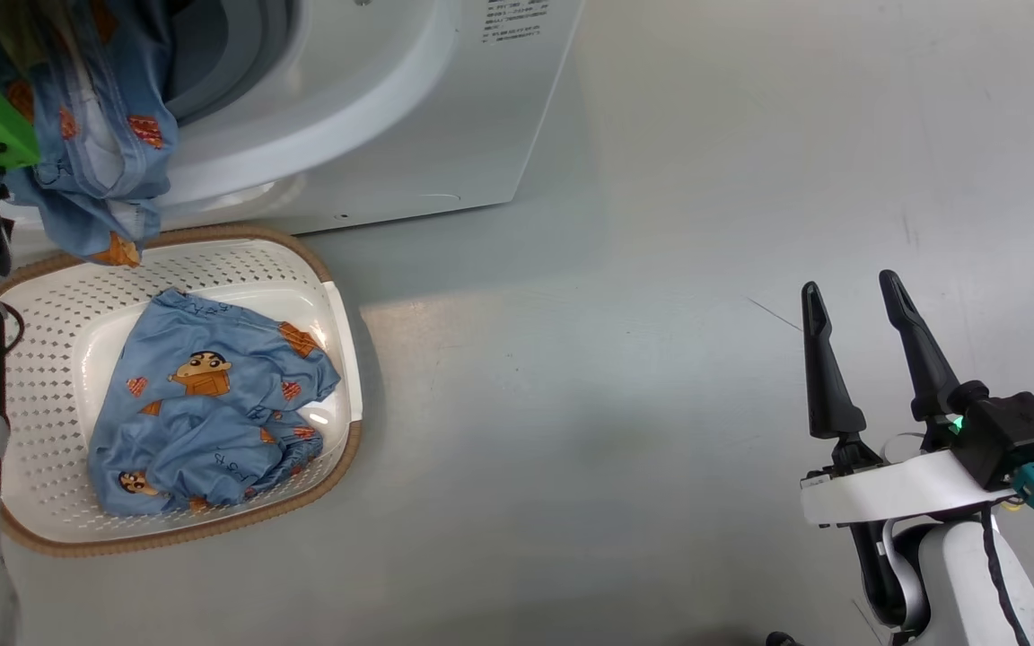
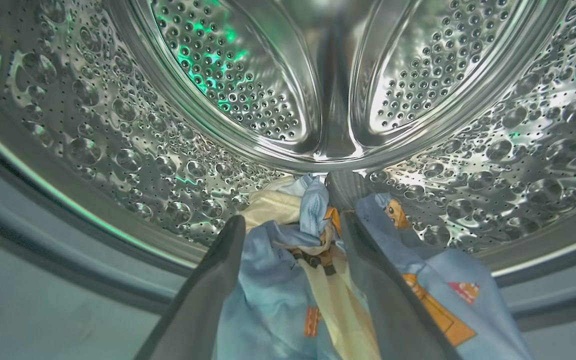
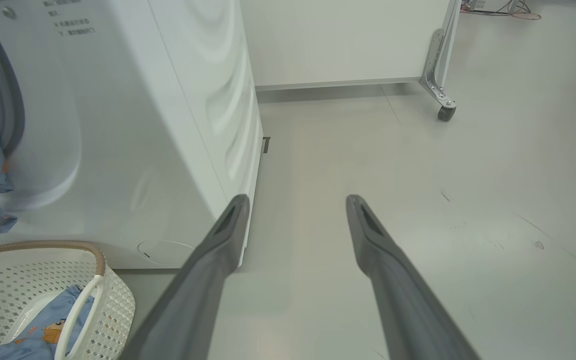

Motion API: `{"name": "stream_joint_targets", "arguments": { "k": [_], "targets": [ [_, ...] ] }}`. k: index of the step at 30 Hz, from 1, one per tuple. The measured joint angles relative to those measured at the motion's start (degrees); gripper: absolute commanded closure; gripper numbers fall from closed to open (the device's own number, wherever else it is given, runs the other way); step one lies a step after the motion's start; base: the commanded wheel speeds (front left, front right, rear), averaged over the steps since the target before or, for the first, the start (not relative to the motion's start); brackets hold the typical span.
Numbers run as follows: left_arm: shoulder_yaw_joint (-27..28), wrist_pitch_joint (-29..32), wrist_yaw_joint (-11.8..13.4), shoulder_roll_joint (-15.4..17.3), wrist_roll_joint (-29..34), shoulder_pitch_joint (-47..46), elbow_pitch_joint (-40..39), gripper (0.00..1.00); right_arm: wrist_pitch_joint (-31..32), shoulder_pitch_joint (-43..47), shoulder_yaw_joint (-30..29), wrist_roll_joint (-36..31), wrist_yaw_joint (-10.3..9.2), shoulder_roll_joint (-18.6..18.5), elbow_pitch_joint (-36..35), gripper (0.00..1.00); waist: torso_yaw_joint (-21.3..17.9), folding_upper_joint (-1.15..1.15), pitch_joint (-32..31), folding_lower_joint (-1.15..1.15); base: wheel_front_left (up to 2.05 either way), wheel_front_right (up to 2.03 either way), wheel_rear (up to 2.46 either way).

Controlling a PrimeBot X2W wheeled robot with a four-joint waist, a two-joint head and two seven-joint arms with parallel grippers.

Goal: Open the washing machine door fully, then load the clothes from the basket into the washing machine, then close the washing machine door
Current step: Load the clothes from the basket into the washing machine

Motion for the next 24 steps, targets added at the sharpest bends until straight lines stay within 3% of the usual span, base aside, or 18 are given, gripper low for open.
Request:
{"name": "stream_joint_targets", "arguments": {
  "k": [8,24],
  "targets": [
    [-0.55,-1.38,-0.88,-4.08,-2.01,7.75,-4.21,0.00,0.00,-0.60,-1.00,-0.73,0.00,-0.13,-0.03,0.00,2.51,0.00,0.19,0.00,0.00,0.00,0.00],
    [0.18,-2.45,-0.44,-6.47,-3.03,21.81,-13.21,0.00,0.00,-0.62,-1.38,-1.04,0.00,-0.24,0.65,0.00,4.78,0.00,-0.16,0.00,0.00,0.00,0.00]
  ]
}}
